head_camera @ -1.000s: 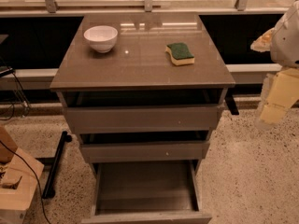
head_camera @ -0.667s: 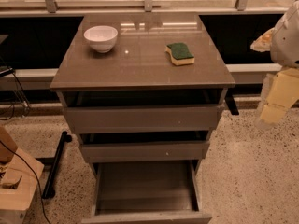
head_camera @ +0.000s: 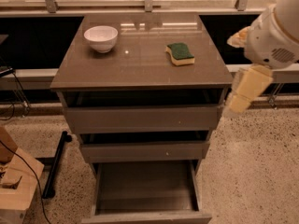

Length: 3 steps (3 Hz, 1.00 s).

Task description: Place sponge into bottom drawer

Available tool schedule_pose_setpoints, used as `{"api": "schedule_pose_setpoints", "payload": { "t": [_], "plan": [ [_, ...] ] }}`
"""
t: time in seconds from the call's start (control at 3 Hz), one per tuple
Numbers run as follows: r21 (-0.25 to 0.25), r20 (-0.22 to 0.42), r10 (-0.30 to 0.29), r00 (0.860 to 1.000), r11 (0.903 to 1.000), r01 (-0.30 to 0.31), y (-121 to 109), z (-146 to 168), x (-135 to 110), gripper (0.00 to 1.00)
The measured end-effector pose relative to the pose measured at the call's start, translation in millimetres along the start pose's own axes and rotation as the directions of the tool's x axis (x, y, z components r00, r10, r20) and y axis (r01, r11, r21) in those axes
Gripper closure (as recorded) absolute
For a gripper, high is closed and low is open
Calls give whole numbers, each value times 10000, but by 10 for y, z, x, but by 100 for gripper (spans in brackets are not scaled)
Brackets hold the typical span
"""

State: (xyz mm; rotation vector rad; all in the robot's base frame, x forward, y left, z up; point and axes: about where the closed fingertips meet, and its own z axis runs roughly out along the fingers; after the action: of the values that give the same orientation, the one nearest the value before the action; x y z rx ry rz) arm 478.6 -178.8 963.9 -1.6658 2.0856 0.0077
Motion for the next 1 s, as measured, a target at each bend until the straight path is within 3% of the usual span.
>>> {"api": "schedule_pose_setpoints", "payload": {
  "t": [0.33,1.0],
  "plan": [
    [-180,1134,100,9935,9998,-80,-258,389,-210,0],
    [95,1510,347,9879,9993,-365,-345,487,-307,0]
  ]
}}
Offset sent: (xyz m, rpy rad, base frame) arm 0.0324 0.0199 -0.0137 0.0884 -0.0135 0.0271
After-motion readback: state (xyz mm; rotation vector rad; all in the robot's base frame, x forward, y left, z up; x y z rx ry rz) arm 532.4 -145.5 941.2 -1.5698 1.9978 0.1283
